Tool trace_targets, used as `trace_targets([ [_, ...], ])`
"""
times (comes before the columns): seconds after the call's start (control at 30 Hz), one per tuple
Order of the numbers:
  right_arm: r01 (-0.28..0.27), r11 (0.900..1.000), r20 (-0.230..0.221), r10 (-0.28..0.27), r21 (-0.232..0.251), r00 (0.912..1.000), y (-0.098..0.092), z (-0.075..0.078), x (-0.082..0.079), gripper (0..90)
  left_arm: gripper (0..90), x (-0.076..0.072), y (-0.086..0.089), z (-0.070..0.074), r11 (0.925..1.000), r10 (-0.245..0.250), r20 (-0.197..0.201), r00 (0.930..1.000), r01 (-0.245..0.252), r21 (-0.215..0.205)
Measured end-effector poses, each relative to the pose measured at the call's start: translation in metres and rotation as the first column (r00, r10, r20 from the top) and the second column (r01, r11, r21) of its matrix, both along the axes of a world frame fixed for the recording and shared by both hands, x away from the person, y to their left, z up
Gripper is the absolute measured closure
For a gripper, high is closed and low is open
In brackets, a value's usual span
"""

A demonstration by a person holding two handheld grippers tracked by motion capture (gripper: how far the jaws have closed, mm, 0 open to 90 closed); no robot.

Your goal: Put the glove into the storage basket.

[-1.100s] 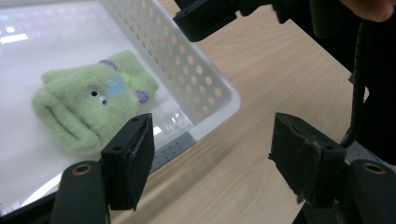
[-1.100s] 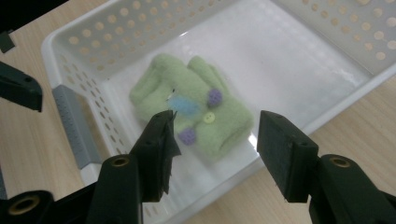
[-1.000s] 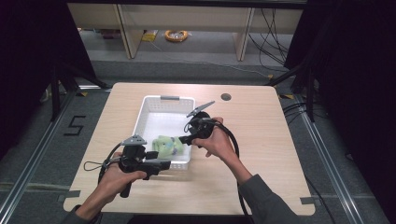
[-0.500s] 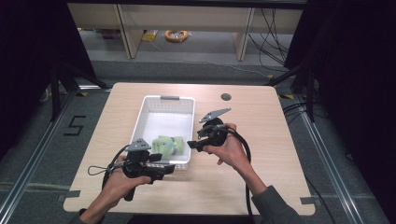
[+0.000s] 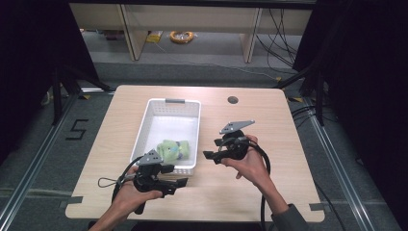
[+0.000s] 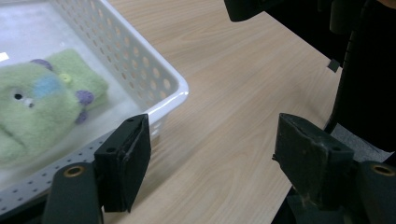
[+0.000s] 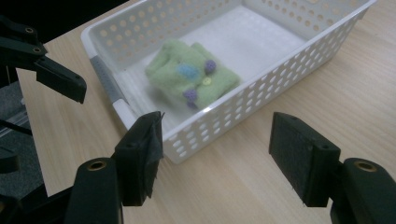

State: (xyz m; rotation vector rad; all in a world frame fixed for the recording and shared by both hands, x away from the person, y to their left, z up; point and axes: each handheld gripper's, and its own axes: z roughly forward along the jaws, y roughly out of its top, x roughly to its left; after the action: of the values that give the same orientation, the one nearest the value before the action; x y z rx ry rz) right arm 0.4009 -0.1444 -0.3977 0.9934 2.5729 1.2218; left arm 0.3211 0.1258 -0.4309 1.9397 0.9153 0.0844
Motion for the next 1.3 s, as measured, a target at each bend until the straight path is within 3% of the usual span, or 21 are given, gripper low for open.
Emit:
trace_targets([
  [0.03,-0.011,1.0,0.017,0.011,0.013,0.9998,-0.001,-0.001,-0.001,35.7,26.5,-0.001,-0.002,-0.001,1.0,0.002,0.006,1.0,-0.002,0.003],
  [0.1,0.0,1.0,-0.003,0.0,0.016,1.0,-0.005,-0.001,-0.006,35.4,26.5,-0.003,-0.004,-0.002,1.0,-0.007,0.005,1.0,0.007,0.004],
  [0.27,-0.004,0.999,-0.003,0.004,0.037,1.0,-0.014,-0.004,-0.013,34.5,25.7,-0.004,-0.007,-0.004,0.9999,-0.012,0.011,0.9999,0.012,-0.003],
  [0.4,0.007,1.0,0.025,-0.008,0.031,0.9997,-0.021,-0.007,-0.016,32.3,25.1,-0.005,-0.008,-0.006,0.9998,-0.021,0.018,0.9996,0.021,0.002],
  [0.5,0.022,0.999,-0.001,-0.022,0.043,0.9998,-0.026,-0.008,-0.021,29.5,23.2,-0.008,-0.009,-0.008,0.9998,-0.012,0.027,0.9996,0.012,0.014],
  [0.57,0.026,0.999,0.021,-0.027,0.041,0.9994,-0.03,-0.011,-0.022,26.7,21.9,-0.009,-0.01,-0.011,0.9998,-0.017,0.023,0.9996,0.017,0.004],
  [0.63,0.031,0.998,0.002,-0.031,0.062,0.9995,-0.033,-0.013,-0.024,25.0,20.2,-0.011,-0.01,-0.013,0.9999,-0.016,0.022,0.9996,0.016,0.001],
  [0.73,0.034,0.997,0.008,-0.035,0.065,0.9994,-0.037,-0.017,-0.027,23.9,18.9,-0.013,-0.012,-0.016,0.9996,-0.026,0.028,0.9992,0.027,-0.004],
  [0.8,0.063,0.995,-0.022,-0.062,0.072,0.9978,-0.039,-0.019,-0.033,23.2,17.9,-0.015,-0.013,-0.017,0.9995,-0.031,0.031,0.999,0.031,-0.001],
  [0.87,0.044,0.996,-0.011,-0.043,0.08,0.999,-0.042,-0.023,-0.033,22.5,17.7,-0.016,-0.013,-0.019,0.9991,-0.04,0.035,0.9986,0.039,0.013],
  [0.9,0.058,0.995,-0.038,-0.055,0.084,0.9978,-0.043,-0.023,-0.036,22.5,17.6,-0.018,-0.014,-0.021,0.9994,-0.034,0.026,0.9991,0.034,0.001],
  [0.93,0.047,0.996,-0.003,-0.047,0.078,0.9989,-0.045,-0.026,-0.035,22.5,17.6,-0.019,-0.014,-0.022,0.9995,-0.031,0.019,0.9993,0.031,0.002],
  [0.97,0.059,0.994,-0.044,-0.056,0.088,0.9975,-0.045,-0.026,-0.038,22.4,17.6,-0.02,-0.014,-0.022,0.9995,-0.032,0.016,0.9994,0.032,0.003],
  [1.03,0.064,0.994,-0.01,-0.064,0.084,0.9979,-0.048,-0.029,-0.038,22.1,17.6,-0.021,-0.014,-0.024,0.9996,-0.027,0.021,0.9994,0.027,0.01],
  [1.07,0.064,0.994,-0.036,-0.061,0.085,0.9975,-0.049,-0.03,-0.041,21.9,17.7,-0.022,-0.014,-0.024,0.9996,-0.025,0.029,0.9993,0.024,0.017],
  [1.1,0.058,0.994,-0.018,-0.057,0.089,0.9982,-0.05,-0.032,-0.04,21.3,17.7,-0.022,-0.014,-0.025,0.9993,-0.033,0.027,0.9991,0.033,0.015],
  [1.17,0.069,0.994,-0.04,-0.066,0.085,0.997,-0.053,-0.032,-0.044,20.0,17.7,-0.023,-0.014,-0.027,0.9994,-0.031,0.025,0.9992,0.031,0.018],
  [1.3,0.065,0.993,-0.034,-0.062,0.099,0.9975,-0.056,-0.037,-0.05,19.6,17.7,-0.025,-0.015,-0.032,0.9989,-0.042,0.018,0.999,0.041,0.022],
])
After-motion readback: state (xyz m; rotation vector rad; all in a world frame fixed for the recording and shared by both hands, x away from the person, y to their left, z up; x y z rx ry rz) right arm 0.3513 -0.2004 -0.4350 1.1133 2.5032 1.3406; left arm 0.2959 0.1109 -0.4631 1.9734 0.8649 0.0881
